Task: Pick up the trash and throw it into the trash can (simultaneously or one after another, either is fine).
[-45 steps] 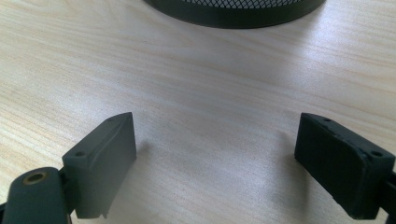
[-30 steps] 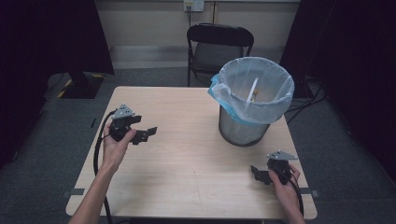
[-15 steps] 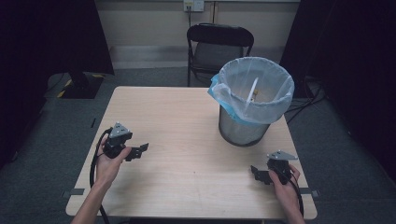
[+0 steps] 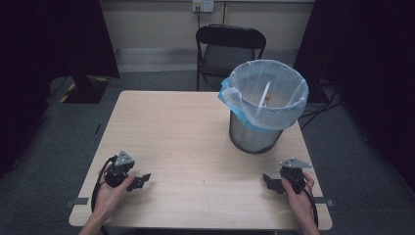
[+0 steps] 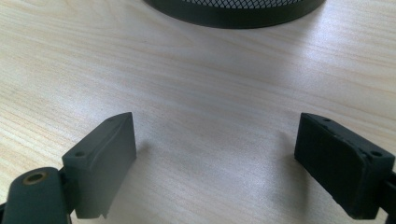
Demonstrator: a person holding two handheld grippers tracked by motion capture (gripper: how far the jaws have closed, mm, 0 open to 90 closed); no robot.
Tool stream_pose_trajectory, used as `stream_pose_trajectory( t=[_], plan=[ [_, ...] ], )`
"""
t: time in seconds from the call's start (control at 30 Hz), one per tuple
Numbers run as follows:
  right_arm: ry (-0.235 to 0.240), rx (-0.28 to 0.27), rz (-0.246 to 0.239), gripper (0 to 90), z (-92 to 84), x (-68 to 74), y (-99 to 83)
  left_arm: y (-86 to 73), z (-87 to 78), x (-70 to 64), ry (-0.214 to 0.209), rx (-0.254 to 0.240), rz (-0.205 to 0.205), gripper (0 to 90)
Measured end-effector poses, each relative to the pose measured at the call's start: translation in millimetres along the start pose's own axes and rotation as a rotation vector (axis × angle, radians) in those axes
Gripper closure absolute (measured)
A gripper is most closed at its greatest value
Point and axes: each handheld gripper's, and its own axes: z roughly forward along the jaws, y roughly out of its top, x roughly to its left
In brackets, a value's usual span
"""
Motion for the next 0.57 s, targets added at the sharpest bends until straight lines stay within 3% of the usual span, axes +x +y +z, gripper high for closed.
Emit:
stream_pose_trajectory(
  t=[0.13,0.2,0.3,0.4,0.57],
  plan=[
    [-0.001,0.0,0.001,11.8,0.0,0.1,0.0,-9.4,4.2,-2.0,0.009,0.016,-0.029,18.0],
    [-0.001,0.0,0.001,11.8,0.0,0.1,0.0,-14.0,4.7,-5.0,0.022,-0.01,-0.051,18.0],
    [-0.001,0.0,0.001,11.9,-0.1,0.2,-0.1,-18.5,5.8,-8.7,0.036,-0.031,-0.027,15.8],
    [-0.001,0.0,0.001,11.9,-0.1,0.2,-0.1,-22.5,6.8,-7.8,0.046,-0.059,-0.033,13.2],
    [-0.001,0.0,0.002,11.8,-0.1,0.1,-0.1,-22.5,7.1,-7.9,0.045,-0.061,-0.041,11.4]
  ],
)
